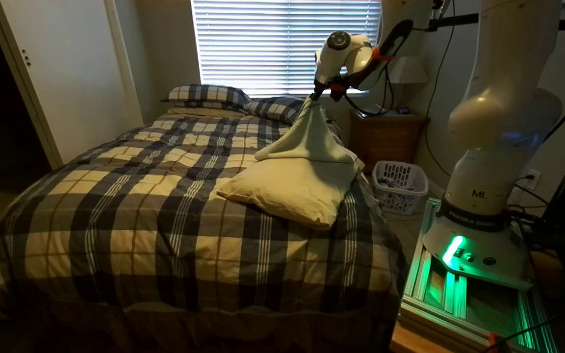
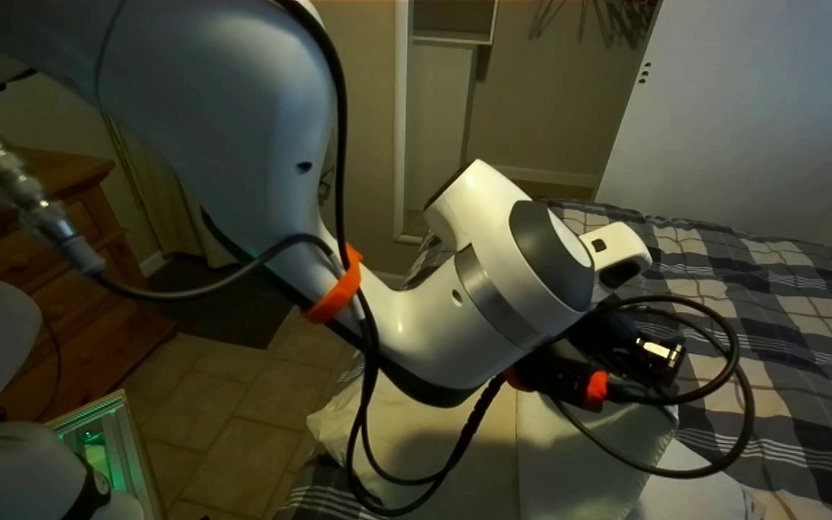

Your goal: Fold the towel

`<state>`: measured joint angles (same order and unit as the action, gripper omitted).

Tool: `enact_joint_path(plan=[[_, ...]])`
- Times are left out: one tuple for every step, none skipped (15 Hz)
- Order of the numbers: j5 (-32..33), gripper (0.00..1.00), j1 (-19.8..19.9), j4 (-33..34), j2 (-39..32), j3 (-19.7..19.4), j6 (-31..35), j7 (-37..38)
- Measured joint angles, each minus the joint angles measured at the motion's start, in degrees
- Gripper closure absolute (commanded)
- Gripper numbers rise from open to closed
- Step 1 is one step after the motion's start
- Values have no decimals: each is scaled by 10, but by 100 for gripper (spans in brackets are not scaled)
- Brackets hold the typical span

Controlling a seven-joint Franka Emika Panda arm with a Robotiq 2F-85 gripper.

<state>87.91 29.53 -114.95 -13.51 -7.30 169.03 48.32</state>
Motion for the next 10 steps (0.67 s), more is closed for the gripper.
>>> enact_joint_path(plan=[[0, 98, 0, 0, 0, 0, -1, 0], [0, 98, 0, 1, 0, 0, -2, -1], [0, 98, 1, 4, -1, -2, -3, -3], [0, 98, 2, 9, -2, -3, -3, -5], [0, 98, 3, 15, -4, -4, -3, -9], [0, 98, 5, 24, -8, -5, -3, -14], [0, 98, 8, 34, -14, -6, -3, -18], [0, 98, 10, 46, -21, -7, -3, -22], [0, 98, 12, 60, -29, -8, -2, -27], [0, 98, 15, 75, -40, -9, 0, -31]])
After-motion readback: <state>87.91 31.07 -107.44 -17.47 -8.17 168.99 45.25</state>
